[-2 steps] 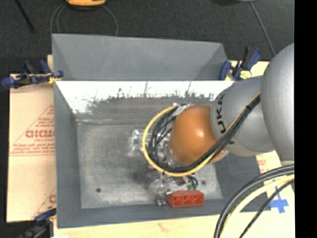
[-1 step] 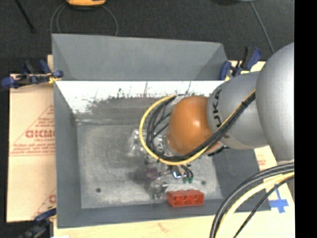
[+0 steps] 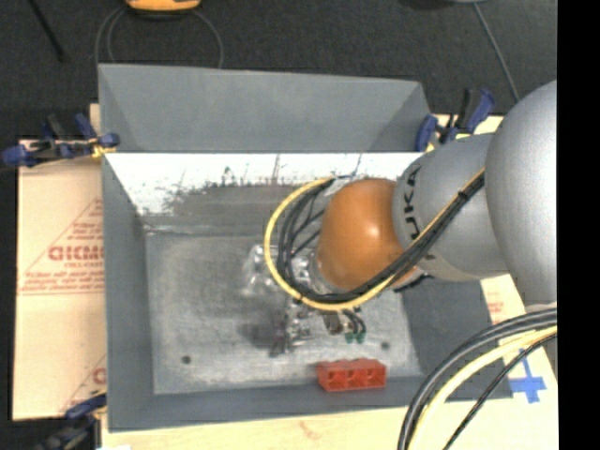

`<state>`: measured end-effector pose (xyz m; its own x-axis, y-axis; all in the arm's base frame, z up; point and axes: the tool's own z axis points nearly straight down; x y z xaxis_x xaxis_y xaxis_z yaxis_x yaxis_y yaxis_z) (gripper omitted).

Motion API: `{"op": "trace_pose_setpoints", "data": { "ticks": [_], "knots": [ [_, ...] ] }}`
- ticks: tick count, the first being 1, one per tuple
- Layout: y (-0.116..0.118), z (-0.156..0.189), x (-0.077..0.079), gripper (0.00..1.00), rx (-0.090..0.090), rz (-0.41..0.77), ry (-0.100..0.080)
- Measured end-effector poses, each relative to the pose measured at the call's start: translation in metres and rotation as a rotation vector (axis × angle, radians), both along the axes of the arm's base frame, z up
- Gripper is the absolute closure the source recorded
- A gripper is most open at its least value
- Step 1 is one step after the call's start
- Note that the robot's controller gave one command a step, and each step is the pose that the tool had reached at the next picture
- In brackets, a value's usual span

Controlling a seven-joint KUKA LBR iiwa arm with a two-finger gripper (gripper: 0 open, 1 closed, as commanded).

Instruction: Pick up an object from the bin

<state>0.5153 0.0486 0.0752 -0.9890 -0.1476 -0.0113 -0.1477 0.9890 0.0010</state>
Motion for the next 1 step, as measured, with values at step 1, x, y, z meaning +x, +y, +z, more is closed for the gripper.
{"op": "trace_pose_setpoints", "data": {
  "ticks": [1],
  "knots": [
    [0.0013, 0.1933, 0.0228, 1.00, -0.006, 0.310, -0.002]
  ]
}}
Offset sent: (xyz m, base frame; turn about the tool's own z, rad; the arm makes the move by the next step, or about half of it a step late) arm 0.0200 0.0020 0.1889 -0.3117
